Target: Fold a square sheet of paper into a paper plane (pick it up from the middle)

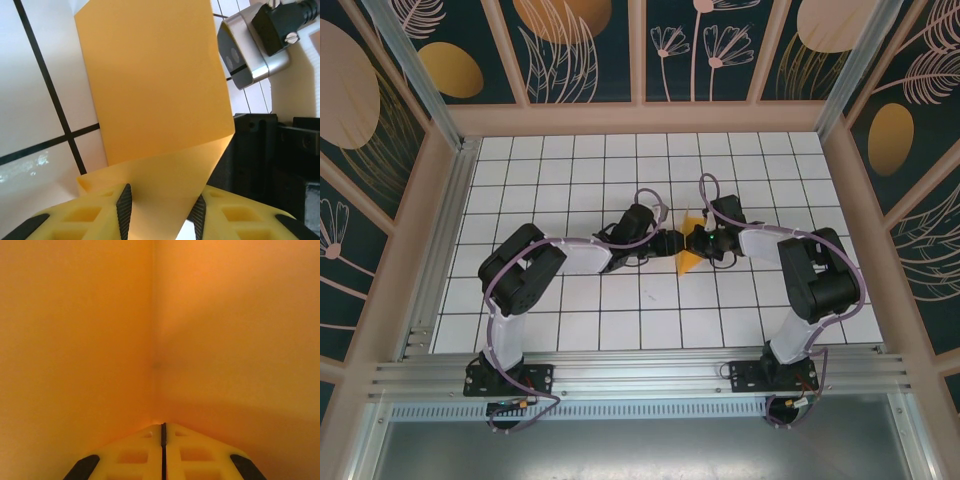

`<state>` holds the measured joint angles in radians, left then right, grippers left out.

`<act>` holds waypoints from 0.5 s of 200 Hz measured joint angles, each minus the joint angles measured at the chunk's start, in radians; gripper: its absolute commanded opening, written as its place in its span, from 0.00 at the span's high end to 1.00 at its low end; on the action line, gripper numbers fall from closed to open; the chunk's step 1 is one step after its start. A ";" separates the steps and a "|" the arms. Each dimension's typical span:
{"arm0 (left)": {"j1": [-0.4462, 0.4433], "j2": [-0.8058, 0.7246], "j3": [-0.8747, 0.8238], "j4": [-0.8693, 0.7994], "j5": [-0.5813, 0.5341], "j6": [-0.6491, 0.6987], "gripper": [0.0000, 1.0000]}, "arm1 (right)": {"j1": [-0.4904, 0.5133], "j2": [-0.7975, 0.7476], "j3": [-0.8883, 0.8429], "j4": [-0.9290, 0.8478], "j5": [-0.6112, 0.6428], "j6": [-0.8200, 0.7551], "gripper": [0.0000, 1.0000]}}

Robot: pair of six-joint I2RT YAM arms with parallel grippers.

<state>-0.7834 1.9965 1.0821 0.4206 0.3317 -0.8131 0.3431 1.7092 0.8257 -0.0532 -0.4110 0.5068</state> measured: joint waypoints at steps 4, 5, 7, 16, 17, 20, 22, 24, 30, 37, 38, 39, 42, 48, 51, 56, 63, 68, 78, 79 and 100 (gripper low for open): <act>0.000 0.000 0.006 -0.008 -0.002 0.003 0.64 | 0.000 0.000 0.000 0.000 0.000 -0.001 0.90; 0.000 0.000 0.008 -0.011 -0.002 0.007 0.64 | 0.000 0.000 0.000 0.000 0.000 -0.001 0.90; 0.000 0.000 0.010 -0.014 -0.002 0.010 0.65 | 0.000 0.000 0.000 0.000 0.000 -0.002 0.90; 0.000 0.000 0.021 -0.026 -0.003 0.018 0.68 | 0.000 0.000 0.002 -0.001 0.000 -0.003 0.90; 0.000 0.000 0.023 -0.028 -0.005 0.020 0.68 | 0.000 0.000 0.002 -0.001 0.000 -0.003 0.89; 0.000 0.000 0.026 -0.032 -0.006 0.025 0.70 | 0.000 0.000 0.002 0.000 0.000 -0.004 0.89; 0.000 0.000 0.027 -0.034 -0.006 0.024 0.71 | 0.000 0.000 0.002 -0.001 0.000 -0.004 0.89; 0.000 0.000 0.029 -0.036 -0.008 0.026 0.71 | 0.000 0.000 0.002 0.000 0.000 -0.004 0.89; 0.000 0.000 0.034 -0.041 -0.013 0.031 0.72 | -0.001 0.000 0.003 0.000 0.000 -0.004 0.89; 0.000 0.000 0.037 -0.047 -0.019 0.038 0.72 | -0.001 0.000 0.003 0.000 0.001 -0.004 0.89; 0.000 0.000 0.037 -0.049 -0.022 0.039 0.72 | -0.001 0.000 0.003 0.000 0.001 -0.004 0.89; 0.000 0.000 0.038 -0.050 -0.022 0.040 0.72 | -0.001 0.000 0.003 0.000 0.001 -0.004 0.89; 0.000 0.000 0.039 -0.052 -0.023 0.042 0.73 | -0.001 0.000 0.003 0.000 0.001 -0.004 0.89; 0.000 0.000 0.039 -0.058 -0.026 0.043 0.75 | -0.001 0.000 0.003 0.000 0.001 -0.004 0.89; 0.000 0.000 0.040 -0.061 -0.026 0.044 0.75 | -0.001 0.000 0.003 0.000 0.001 -0.004 0.89; 0.000 0.000 0.040 -0.064 -0.026 0.047 0.75 | -0.001 0.000 0.003 0.000 0.001 -0.004 0.89; 0.000 0.000 0.041 -0.069 -0.026 0.050 0.77 | -0.001 0.000 0.003 0.000 0.001 -0.004 0.89; 0.000 0.000 0.042 -0.074 -0.026 0.051 0.81 | -0.001 0.000 0.003 0.000 0.001 -0.004 0.89; 0.000 0.000 0.045 -0.081 -0.024 0.055 0.84 | -0.002 0.000 0.003 0.000 0.001 -0.004 0.89; 0.000 0.000 0.045 -0.082 -0.024 0.060 0.84 | -0.002 0.000 0.003 0.000 0.001 -0.004 0.89; 0.000 0.000 0.052 -0.087 -0.016 0.072 0.91 | -0.003 0.000 0.003 0.000 0.001 -0.004 0.89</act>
<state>-0.7834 1.9965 1.1339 0.3340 0.3153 -0.7414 0.3397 1.7092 0.8288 -0.0532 -0.4103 0.5030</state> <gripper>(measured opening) 0.124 0.110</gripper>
